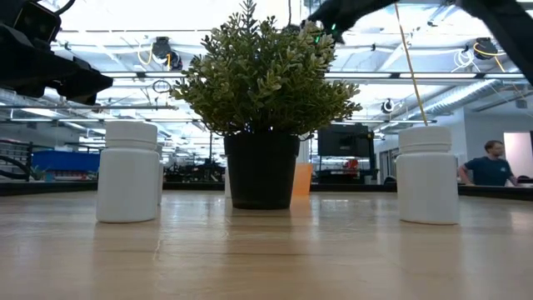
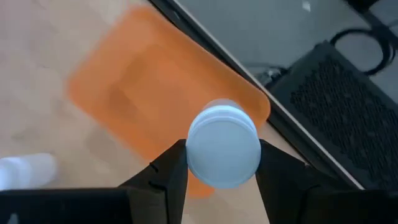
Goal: Pick and place pill bottles into a basket
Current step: Put the white pill bottle into the orange bin
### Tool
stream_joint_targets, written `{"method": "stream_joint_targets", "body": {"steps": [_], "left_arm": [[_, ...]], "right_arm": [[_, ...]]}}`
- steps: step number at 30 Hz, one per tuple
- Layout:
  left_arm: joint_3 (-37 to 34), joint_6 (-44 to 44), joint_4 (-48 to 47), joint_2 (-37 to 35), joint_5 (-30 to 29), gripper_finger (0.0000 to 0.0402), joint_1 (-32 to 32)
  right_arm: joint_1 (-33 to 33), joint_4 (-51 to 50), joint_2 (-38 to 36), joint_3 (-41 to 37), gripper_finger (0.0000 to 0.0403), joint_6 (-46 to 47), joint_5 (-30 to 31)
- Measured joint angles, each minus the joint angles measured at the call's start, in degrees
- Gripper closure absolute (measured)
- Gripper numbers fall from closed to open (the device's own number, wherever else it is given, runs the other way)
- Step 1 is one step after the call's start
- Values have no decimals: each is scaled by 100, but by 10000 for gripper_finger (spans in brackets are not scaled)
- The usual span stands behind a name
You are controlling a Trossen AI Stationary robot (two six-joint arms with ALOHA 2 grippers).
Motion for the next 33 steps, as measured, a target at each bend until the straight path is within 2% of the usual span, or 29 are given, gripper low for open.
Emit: {"method": "stream_joint_targets", "body": {"steps": [12,33], "left_arm": [[0,44,-7,-2,0,146,0],[0,15,-2,-2,-92,146,0]], "right_arm": [[-348,177,654,9,256,-432,-469],[-308,619,1095,9,247,-667,-486]]}}
